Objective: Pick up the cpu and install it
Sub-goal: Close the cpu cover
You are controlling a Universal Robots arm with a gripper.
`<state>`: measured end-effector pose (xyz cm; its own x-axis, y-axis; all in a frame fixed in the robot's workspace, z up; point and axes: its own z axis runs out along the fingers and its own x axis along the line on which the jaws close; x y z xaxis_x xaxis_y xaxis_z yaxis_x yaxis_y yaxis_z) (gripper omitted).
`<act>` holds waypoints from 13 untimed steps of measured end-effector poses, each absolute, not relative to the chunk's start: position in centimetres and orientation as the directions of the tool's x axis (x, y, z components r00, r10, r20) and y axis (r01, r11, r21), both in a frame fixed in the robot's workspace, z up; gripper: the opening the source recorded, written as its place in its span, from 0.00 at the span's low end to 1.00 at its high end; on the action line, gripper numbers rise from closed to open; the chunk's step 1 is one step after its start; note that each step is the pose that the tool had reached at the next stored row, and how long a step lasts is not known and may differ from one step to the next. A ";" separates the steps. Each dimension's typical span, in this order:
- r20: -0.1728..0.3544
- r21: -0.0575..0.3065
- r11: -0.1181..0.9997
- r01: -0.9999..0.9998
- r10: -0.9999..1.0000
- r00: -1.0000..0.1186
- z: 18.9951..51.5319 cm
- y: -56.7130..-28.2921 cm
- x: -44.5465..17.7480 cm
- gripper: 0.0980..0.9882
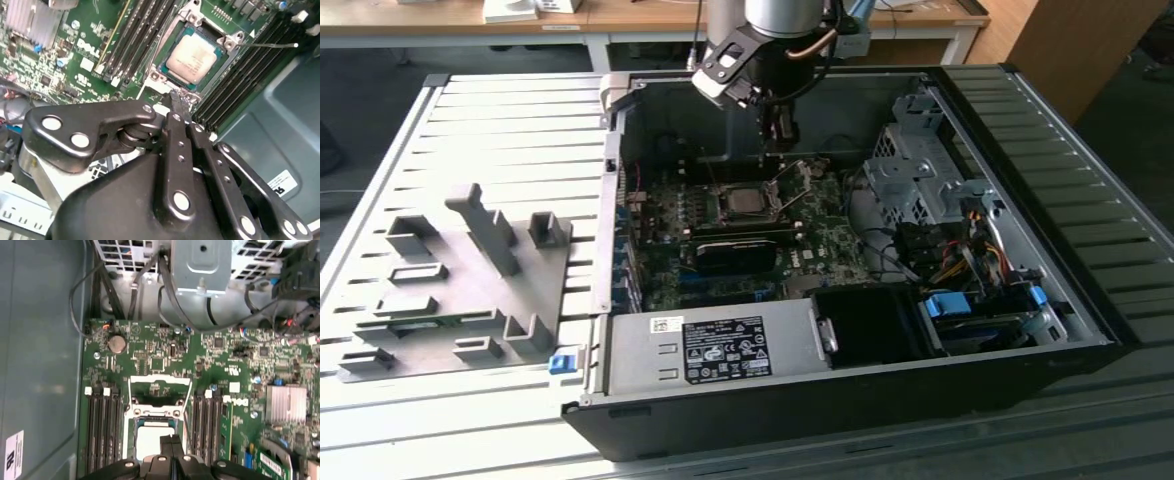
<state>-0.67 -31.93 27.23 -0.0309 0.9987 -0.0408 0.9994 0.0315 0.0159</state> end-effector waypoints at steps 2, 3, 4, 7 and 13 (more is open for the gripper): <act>-0.041 0.016 0.038 0.999 0.998 -0.037 27.1 -31.9 -0.3 0.01; -0.041 0.016 0.038 0.999 0.998 -0.037 27.1 -31.9 -0.1 0.01; -0.041 0.016 0.038 0.999 0.998 -0.037 27.0 -31.9 0.0 0.01; -0.042 0.016 0.038 0.999 0.998 -0.037 26.9 -31.9 0.5 0.01; -0.045 0.016 0.038 0.999 0.998 -0.037 26.6 -31.8 1.6 0.01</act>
<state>1.56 -31.82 26.63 -0.0374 0.9983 -0.0446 0.9991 0.0382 0.0159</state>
